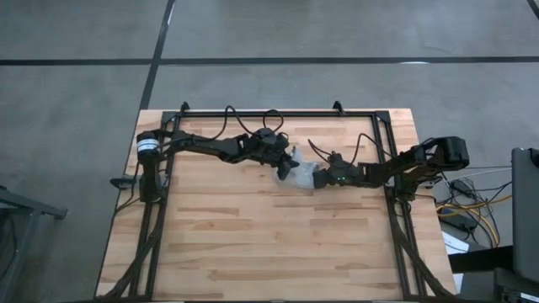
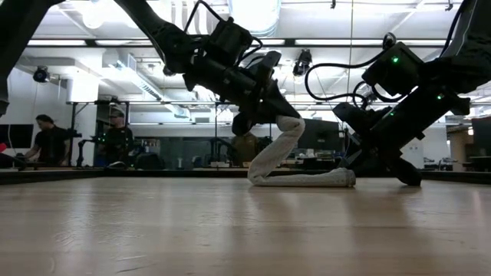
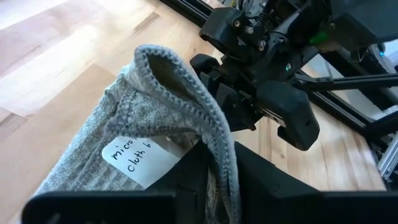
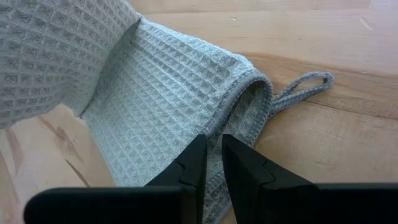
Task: Roll towel
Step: Roll the gray towel
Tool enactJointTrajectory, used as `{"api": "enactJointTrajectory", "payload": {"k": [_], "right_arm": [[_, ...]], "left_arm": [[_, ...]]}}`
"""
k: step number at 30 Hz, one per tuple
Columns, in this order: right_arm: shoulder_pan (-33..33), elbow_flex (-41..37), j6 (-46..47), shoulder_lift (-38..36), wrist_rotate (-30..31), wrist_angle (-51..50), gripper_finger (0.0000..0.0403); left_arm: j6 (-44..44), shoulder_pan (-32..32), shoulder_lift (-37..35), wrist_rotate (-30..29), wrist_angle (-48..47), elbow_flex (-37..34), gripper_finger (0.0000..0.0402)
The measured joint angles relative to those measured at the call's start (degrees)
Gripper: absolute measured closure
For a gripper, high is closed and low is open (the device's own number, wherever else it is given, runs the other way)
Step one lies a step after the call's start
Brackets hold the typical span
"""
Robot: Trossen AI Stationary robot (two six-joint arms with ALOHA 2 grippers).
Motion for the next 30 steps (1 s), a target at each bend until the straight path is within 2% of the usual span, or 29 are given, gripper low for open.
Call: {"api": "enactJointTrajectory", "payload": {"k": [16,30], "right_arm": [[0.0,0.02,-0.18,0.0,0.04,-0.02,0.0353],[-0.09,0.05,-2.05,-1.82,1.49,0.03,0.0353]], "left_arm": [[-1.73,0.0,-0.07,0.84,0.1,0.0,0.024],[-0.88,-0.09,-0.07,0.82,0.03,0.0,0.0234]]}}
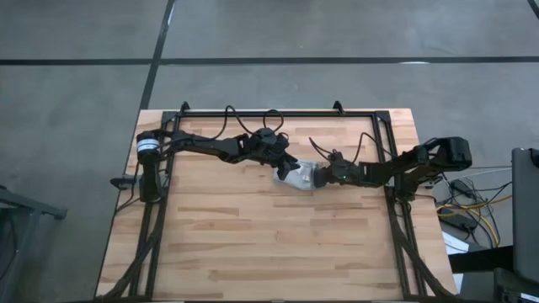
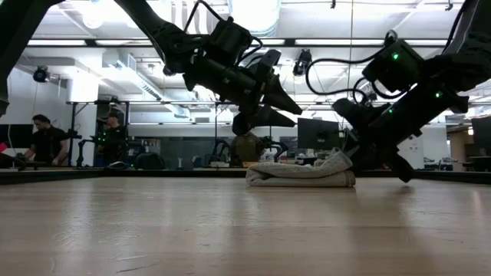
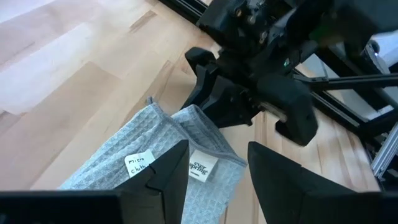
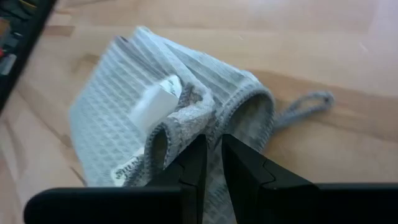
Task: Roll towel
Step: Roll the gray towel
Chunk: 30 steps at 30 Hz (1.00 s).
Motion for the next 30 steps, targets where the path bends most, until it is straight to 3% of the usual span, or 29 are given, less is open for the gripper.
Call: {"api": "enactJointTrajectory", "payload": {"k": [21,30], "right_arm": [[0.09,-0.2,-8.2,-21.22,1.94,-9.27,0.0353],[0.13,0.1,-7.34,-19.37,1.07,-9.28,0.0353]], "left_arm": [[2.41,0.04,-0.04,-0.06,-2.83,0.0,0.0234],[12.31,0.04,-0.04,-0.11,-12.37,-0.07,0.0234]]}}
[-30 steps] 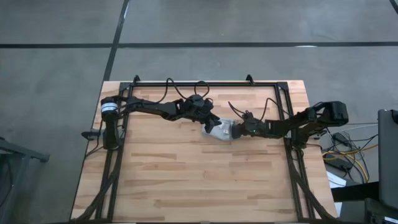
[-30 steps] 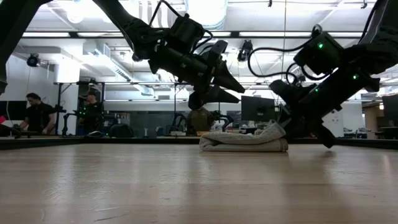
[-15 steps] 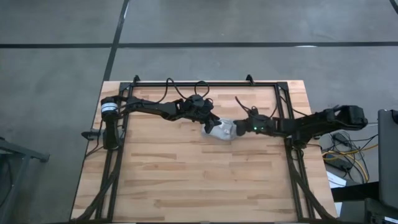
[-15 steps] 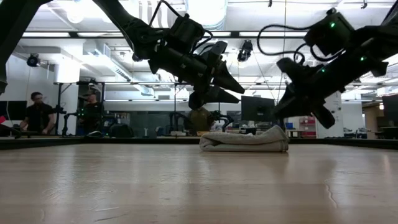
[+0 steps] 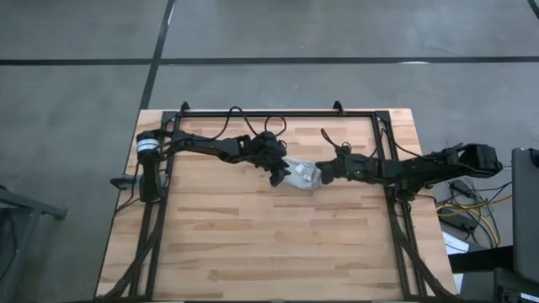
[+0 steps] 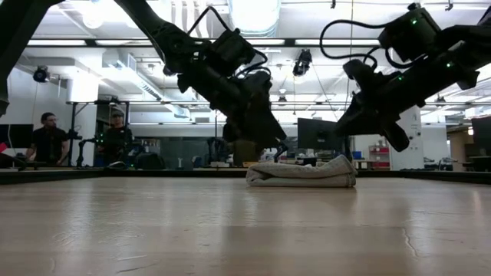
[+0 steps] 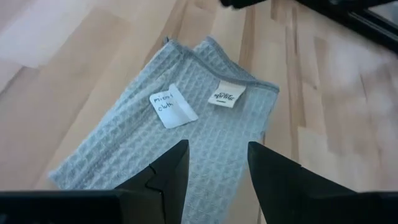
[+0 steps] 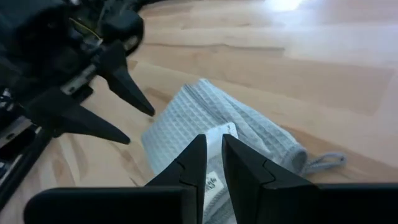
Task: Roll towel
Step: Roll the gray towel
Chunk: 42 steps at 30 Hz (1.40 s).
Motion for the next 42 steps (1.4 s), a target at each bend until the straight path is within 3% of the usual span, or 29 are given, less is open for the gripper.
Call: {"api": "enactJointTrajectory", "payload": {"k": [7,16,27,35,42], "right_arm": [[0.11,0.16,2.5,3.92,-0.2,0.06,0.0353],[0.11,0.3,1.67,3.61,-0.57,0.11,0.0353],[0.11,3.06,-1.98,3.66,-0.55,0.13,0.0353],[0.09,3.19,-2.24,3.66,-0.55,-0.32,0.0353],[0.09,3.19,-2.8,3.66,-0.55,-0.41,0.0353]], "left_arm": [[8.42,0.0,0.0,-2.48,-1.24,0.0,0.0234],[20.18,0.02,1.02,-3.26,-4.8,0.0,0.0234],[19.58,-0.07,7.39,-2.97,-5.44,0.24,0.0234],[19.49,-0.09,4.63,-3.45,-9.47,0.09,0.0234],[19.45,-0.24,1.66,-4.71,-20.33,0.07,0.0234]]}}
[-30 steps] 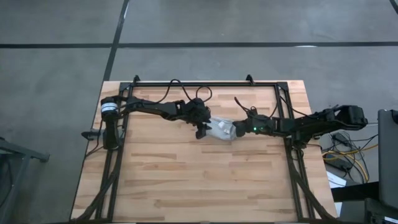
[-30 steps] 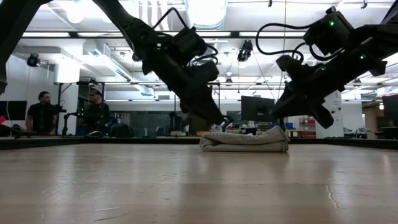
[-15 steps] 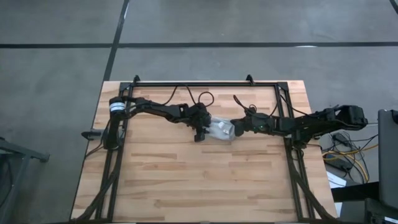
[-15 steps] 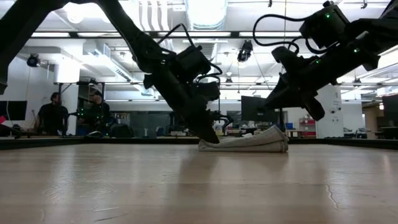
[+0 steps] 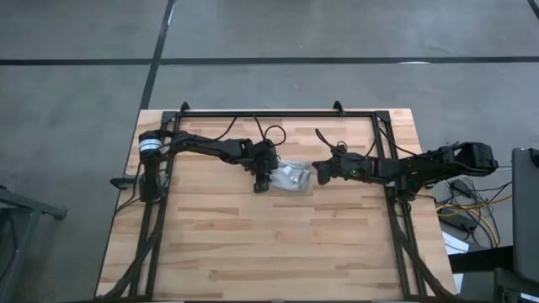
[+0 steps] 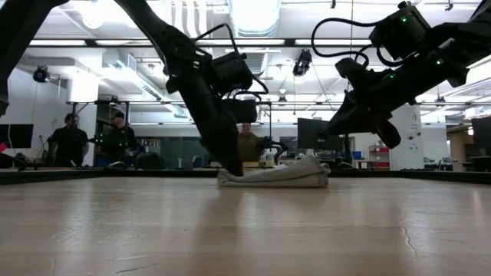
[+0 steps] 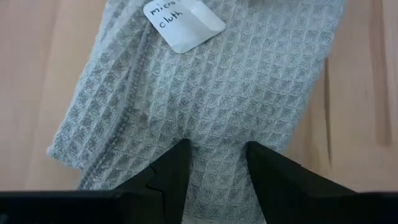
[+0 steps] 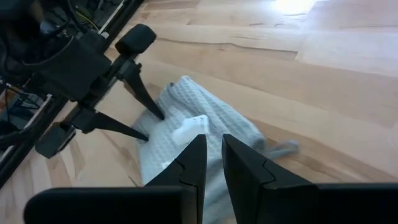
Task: Roll towel
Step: Roll the gray towel
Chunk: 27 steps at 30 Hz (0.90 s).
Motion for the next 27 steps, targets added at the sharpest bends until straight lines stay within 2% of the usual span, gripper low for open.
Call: {"api": "enactJointTrajectory", "payload": {"k": [5,12,23,27], "right_arm": [[0.0,0.0,-0.53,0.0,0.0,-0.02,0.0353],[0.0,0.0,-0.64,0.0,-0.15,-0.07,0.0353],[0.0,-0.02,-0.99,0.0,-0.33,-0.1,0.0353],[0.0,-0.02,-1.06,0.0,-0.47,-0.09,0.0353]], "left_arm": [[-1.03,-0.91,-0.44,1.8,-6.53,0.2,0.0234],[-2.09,-3.37,-1.21,6.13,-10.96,0.11,0.0234],[-1.6,-4.25,-5.24,4.86,-26.84,-0.17,0.0234],[-1.73,-4.47,-5.44,3.83,-29.2,-0.17,0.0235]]}}
